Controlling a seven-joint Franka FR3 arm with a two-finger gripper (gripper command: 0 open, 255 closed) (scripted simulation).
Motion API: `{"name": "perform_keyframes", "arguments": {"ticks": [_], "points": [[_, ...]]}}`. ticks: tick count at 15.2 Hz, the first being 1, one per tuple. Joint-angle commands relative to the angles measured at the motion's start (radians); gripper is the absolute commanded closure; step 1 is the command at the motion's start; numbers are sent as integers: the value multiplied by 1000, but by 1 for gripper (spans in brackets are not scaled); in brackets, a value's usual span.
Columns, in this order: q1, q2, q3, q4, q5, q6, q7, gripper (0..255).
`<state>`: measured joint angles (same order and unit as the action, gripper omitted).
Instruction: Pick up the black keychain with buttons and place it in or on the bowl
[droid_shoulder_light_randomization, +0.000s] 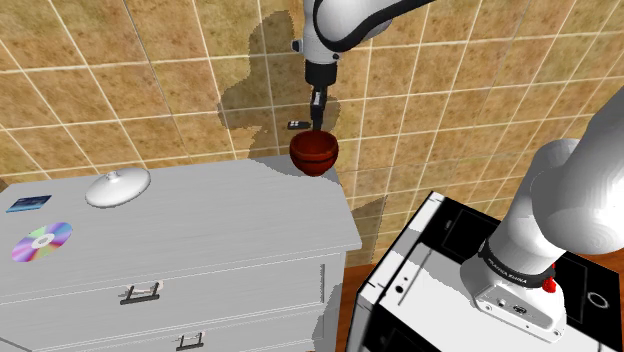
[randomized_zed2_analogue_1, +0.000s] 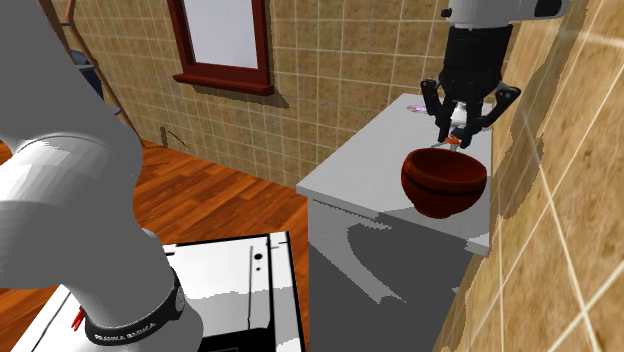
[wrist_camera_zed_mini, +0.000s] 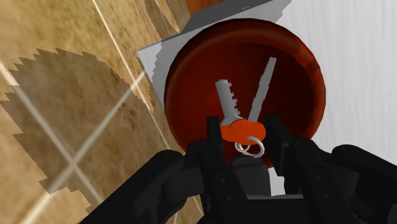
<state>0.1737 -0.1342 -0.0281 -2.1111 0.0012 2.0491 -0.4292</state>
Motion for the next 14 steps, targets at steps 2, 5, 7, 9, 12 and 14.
{"name": "perform_keyframes", "arguments": {"ticks": [2, 5, 7, 9, 12, 14], "points": [[0, 11, 0, -29, 0, 40, 0, 255], [0, 23, 0, -57, 1, 81, -1, 255], [0, 34, 0, -76, 1, 110, -1, 255], [0, 34, 0, -76, 1, 110, -1, 255], [0, 34, 0, -76, 1, 110, -1, 255], [0, 34, 0, -76, 1, 110, -1, 255]]}}
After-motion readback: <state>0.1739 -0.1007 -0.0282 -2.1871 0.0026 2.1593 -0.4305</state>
